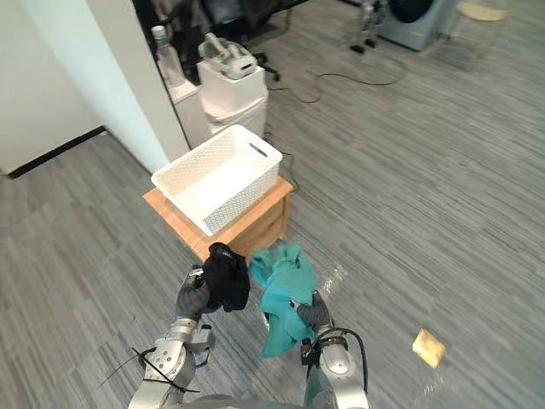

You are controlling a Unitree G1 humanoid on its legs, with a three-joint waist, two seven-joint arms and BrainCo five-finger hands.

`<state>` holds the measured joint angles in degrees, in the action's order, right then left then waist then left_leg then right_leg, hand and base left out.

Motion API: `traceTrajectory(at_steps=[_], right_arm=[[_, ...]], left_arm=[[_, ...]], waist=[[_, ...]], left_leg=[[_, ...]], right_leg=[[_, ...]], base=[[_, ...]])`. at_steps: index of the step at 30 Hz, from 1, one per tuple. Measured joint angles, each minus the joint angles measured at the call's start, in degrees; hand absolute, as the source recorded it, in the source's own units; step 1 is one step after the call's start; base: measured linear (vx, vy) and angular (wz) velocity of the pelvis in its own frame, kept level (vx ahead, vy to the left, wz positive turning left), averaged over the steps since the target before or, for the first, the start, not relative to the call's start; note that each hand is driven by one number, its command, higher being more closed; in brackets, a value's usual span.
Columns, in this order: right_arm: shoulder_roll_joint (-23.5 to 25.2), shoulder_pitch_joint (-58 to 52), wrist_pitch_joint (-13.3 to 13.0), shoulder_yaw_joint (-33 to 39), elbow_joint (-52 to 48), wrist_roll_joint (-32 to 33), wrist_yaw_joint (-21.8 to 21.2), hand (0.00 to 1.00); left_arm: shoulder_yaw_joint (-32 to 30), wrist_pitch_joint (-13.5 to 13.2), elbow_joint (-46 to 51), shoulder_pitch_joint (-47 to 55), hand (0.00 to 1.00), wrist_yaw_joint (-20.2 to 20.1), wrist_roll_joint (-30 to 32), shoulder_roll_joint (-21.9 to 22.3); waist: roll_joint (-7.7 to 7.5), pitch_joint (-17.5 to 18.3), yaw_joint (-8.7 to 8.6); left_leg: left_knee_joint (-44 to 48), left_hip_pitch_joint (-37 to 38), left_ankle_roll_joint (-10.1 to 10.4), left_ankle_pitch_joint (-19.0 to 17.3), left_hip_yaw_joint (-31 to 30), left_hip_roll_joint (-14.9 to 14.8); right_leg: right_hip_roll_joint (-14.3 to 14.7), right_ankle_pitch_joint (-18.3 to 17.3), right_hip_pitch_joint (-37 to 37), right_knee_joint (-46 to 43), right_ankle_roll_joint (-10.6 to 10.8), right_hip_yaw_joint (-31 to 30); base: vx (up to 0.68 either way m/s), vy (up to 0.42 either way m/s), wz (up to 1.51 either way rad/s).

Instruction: Tidy the bed and pick cloth on bed and put in laundry

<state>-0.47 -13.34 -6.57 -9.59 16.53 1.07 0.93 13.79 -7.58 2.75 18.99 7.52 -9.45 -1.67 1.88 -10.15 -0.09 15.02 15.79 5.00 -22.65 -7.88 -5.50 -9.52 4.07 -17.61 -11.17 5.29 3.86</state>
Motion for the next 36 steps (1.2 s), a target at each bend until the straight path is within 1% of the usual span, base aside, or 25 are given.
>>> traceTrajectory(at_steps=[1,2,3,4,5,6,8,10,12,14,15,16,17,18,19,20,21,22,23,24,25,26,27,30,36], right_arm=[[-0.52,0.0,0.15,-0.3,0.0,0.16,-0.05,1.0],[-1.94,0.44,0.21,-0.64,-0.17,0.56,-0.09,1.0],[-2.84,0.66,0.21,-0.9,-1.23,0.64,-0.06,1.0],[-3.15,0.77,0.18,-0.86,-1.88,0.71,-0.01,1.0],[-3.52,0.87,0.13,-0.25,-2.48,1.28,0.19,1.0],[-3.5,1.37,0.12,0.63,-2.48,1.72,0.36,1.0],[-3.73,2.16,-0.21,2.28,-2.53,1.86,0.57,1.0],[-4.06,2.88,-0.5,3.72,-2.53,1.84,0.98,1.0],[-4.63,3.1,-0.55,6.23,-2.74,1.81,1.52,1.0],[-4.72,2.01,-0.51,8.77,-4.4,1.72,1.76,1.0],[-4.72,1.3,-0.54,9.57,-5.69,1.64,1.83,1.0],[-4.71,1.13,-0.55,9.59,-6.12,1.58,1.86,1.0],[-4.87,0.75,-0.89,9.62,-6.98,1.53,1.86,1.0],[-4.6,0.82,-1.04,9.62,-7.38,1.37,1.83,1.0],[-3.0,0.42,-1.19,9.65,-8.79,0.73,1.6,1.0],[-2.77,0.26,-1.2,9.67,-9.1,0.66,1.59,1.0],[-1.92,-0.33,-1.23,9.69,-10.84,0.6,1.51,1.0],[-1.72,-0.6,-1.72,9.65,-12.06,0.6,1.47,1.0],[-1.76,-0.55,-2.1,9.73,-13.98,0.6,1.39,1.0],[-1.79,-0.49,-2.09,9.74,-15.14,0.52,1.45,1.0],[-1.63,-0.46,-2.32,8.81,-18.15,0.59,1.61,1.0],[-2.18,0.2,-2.77,8.5,-18.41,0.62,1.54,1.0],[-3.84,2.54,-2.89,8.02,-18.67,0.61,1.5,1.0],[-7.44,5.14,-3.36,9.15,-21.9,0.6,1.93,1.0],[-13.79,12.22,-3.97,9.79,-28.9,0.57,2.76,1.0]], left_arm=[[0.1,0.04,-0.61,0.25,1.0,-0.05,0.01,0.21],[0.1,0.2,-0.89,1.41,1.0,-0.14,0.02,1.46],[0.04,0.12,-0.78,2.47,1.0,-0.23,0.04,2.57],[0.07,0.14,-1.17,2.72,1.0,-0.29,0.03,2.63],[0.29,0.39,-1.86,2.34,1.0,-0.42,0.01,3.05],[0.31,0.37,-1.77,2.05,1.0,-1.18,0.05,3.6],[0.53,0.17,-1.29,1.6,1.0,-1.7,0.06,4.01],[0.51,-0.26,-0.44,1.17,1.0,-2.48,0.07,4.03],[1.44,-0.26,0.62,0.61,1.0,-2.54,0.09,3.93],[2.95,-0.24,1.93,0.31,1.0,-3.0,0.09,3.71],[3.4,-0.33,2.37,0.28,1.0,-3.59,0.12,3.56],[3.56,-0.31,2.16,0.29,1.0,-3.73,0.14,3.3],[4.12,-0.28,1.89,0.29,1.0,-3.78,0.21,3.06],[4.2,-0.3,2.12,0.26,1.0,-3.78,0.24,2.84],[4.65,-0.39,2.38,-0.68,1.0,-3.73,0.44,0.81],[4.65,-0.36,2.38,-0.94,1.0,-3.73,0.46,0.37],[4.53,-0.34,2.36,-1.87,1.0,-3.68,0.52,-0.71],[4.25,-0.38,2.17,-2.66,1.0,-3.7,0.49,-0.94],[4.11,-0.49,1.7,-3.52,1.0,-3.69,0.48,-0.84],[4.17,-0.49,1.55,-3.93,1.0,-3.64,0.45,-0.87],[4.05,-0.75,1.94,-3.81,1.0,-3.63,0.42,-2.17],[3.97,-0.67,1.16,-3.8,1.0,-3.65,0.4,-2.24],[3.55,-0.4,1.16,-2.49,1.0,-3.69,0.36,-1.69],[3.59,-0.51,1.35,-1.48,1.0,-3.79,-0.1,-0.5],[3.59,-0.57,2.07,-1.99,1.0,-3.61,-2.22,0.28]], waist=[[0.91,-0.1,-0.24],[3.59,0.02,-0.38],[5.44,-0.46,-0.07],[5.95,-0.68,0.23],[5.84,-1.13,0.85],[4.53,-2.04,0.8],[4.01,-2.18,0.83],[4.34,-1.97,0.87],[4.22,-1.79,0.76],[4.12,-1.68,0.48],[3.69,-1.63,0.12],[2.79,-1.16,-0.39],[2.2,-0.54,-1.41],[2.71,-0.02,-2.0],[1.52,0.18,-3.97],[1.35,0.18,-4.22],[1.08,0.26,-4.7],[1.05,0.28,-5.15],[0.86,0.34,-5.46],[0.4,0.46,-5.38],[-3.08,1.1,-4.8],[-3.21,1.1,-4.59],[-1.42,1.53,-3.19],[0.78,1.62,-2.45],[0.68,1.68,-2.62]], left_leg=[[4.4,-0.71,0.81,-0.57,0.14,-1.63],[17.35,-5.86,0.13,1.2,0.57,-5.58],[31.41,-12.53,-2.82,9.65,2.46,-9.18],[37.13,-15.33,-3.65,15.82,4.08,-11.26],[45.0,-19.15,-4.41,15.62,8.74,-14.68],[48.22,-21.68,-6.64,13.82,15.86,-16.49],[46.29,-24.03,-6.51,10.72,25.0,-16.36],[37.86,-25.22,-5.87,8.34,32.95,-15.23],[20.33,-23.02,-6.08,8.45,45.11,-12.0],[8.11,-20.18,-6.67,9.91,48.73,-8.36],[3.17,-18.49,-7.48,12.05,48.31,-6.32],[-0.13,-16.54,-7.06,13.48,47.85,-4.24],[-4.66,-14.54,-6.65,14.73,46.58,-2.42],[-6.53,-13.69,-6.9,15.67,45.81,-1.82],[-7.56,-12.58,-7.75,16.33,41.68,-1.19],[-7.64,-12.57,-7.74,16.34,40.79,-1.19],[-7.85,-12.38,-7.51,16.55,37.67,-1.27],[-8.0,-12.38,-7.35,16.64,35.04,-1.33],[-8.07,-12.53,-7.06,16.82,31.59,-1.11],[-8.09,-12.56,-6.71,16.98,30.15,-0.56],[-7.98,-12.14,-5.12,16.51,27.7,2.37],[-7.93,-11.77,-4.33,16.1,26.71,2.61],[-7.83,-11.95,-3.86,16.01,26.29,0.72],[-5.83,-12.09,-2.45,15.11,24.63,-2.09],[-2.73,-12.88,-2.47,13.06,30.73,-3.77]], right_leg=[[0.95,1.08,0.63,-2.72,0.27,1.53],[4.09,-1.2,2.19,-5.28,-1.11,3.91],[7.45,-2.94,4.79,-4.36,-3.01,5.0],[8.73,-3.37,6.56,-3.06,-3.61,5.3],[9.92,-3.65,10.44,-0.39,-4.08,6.02],[9.8,-4.44,14.33,1.92,-5.0,5.97],[9.28,-5.05,18.81,5.16,-6.18,6.36],[9.51,-5.77,21.77,7.61,-6.64,7.56],[9.41,-6.31,24.8,9.78,-6.45,10.63],[9.52,-7.93,26.72,9.58,-4.48,13.4],[8.93,-10.22,27.14,6.99,-3.96,14.84],[7.01,-12.87,26.24,1.62,-2.95,15.92],[4.4,-14.28,21.74,-10.38,-1.1,17.87],[2.8,-13.85,18.4,-18.53,-0.69,18.38],[-0.2,-16.78,10.89,-31.79,-1.32,15.85],[-0.22,-17.53,10.34,-31.81,-1.68,15.3],[1.33,-19.07,9.08,-27.7,-3.76,11.51],[3.31,-19.17,8.98,-22.05,-3.96,5.76],[5.81,-18.68,8.98,-14.94,-3.25,-3.55],[6.08,-17.37,9.2,-10.98,-2.37,-7.21],[2.96,-5.63,9.9,-3.33,-0.07,-9.18],[2.42,-7.88,10.98,-3.64,1.34,-8.97],[3.45,-7.13,12.88,-0.38,0.46,-8.34],[5.02,-6.21,18.17,5.19,0.03,-4.09],[5.07,-6.34,20.27,6.12,-0.01,-2.52]], base=[[0.51,-0.556,0.77],[0.51,-0.538,0.31],[0.51,-0.518,0.06],[0.52,-0.502,-0.15],[0.49,-0.473,-0.07],[0.48,-0.466,0.04],[0.43,-0.352,0.16],[0.38,-0.219,0.26],[0.44,-0.157,0.43],[0.37,-0.069,0.5],[0.35,-0.003,0.52],[0.33,0.059,0.55],[0.33,0.078,0.46],[0.42,0.038,0.97],[0.29,-0.002,0.85],[0.37,-0.078,1.35],[0.27,-0.133,1.2],[0.38,-0.235,1.76],[0.29,-0.231,1.48],[0.33,-0.303,1.69],[0.27,-0.261,1.2],[0.28,-0.253,0.89],[0.21,-0.154,0.27],[0.19,-0.132,0.5],[0.0,-0.013,0.14]])
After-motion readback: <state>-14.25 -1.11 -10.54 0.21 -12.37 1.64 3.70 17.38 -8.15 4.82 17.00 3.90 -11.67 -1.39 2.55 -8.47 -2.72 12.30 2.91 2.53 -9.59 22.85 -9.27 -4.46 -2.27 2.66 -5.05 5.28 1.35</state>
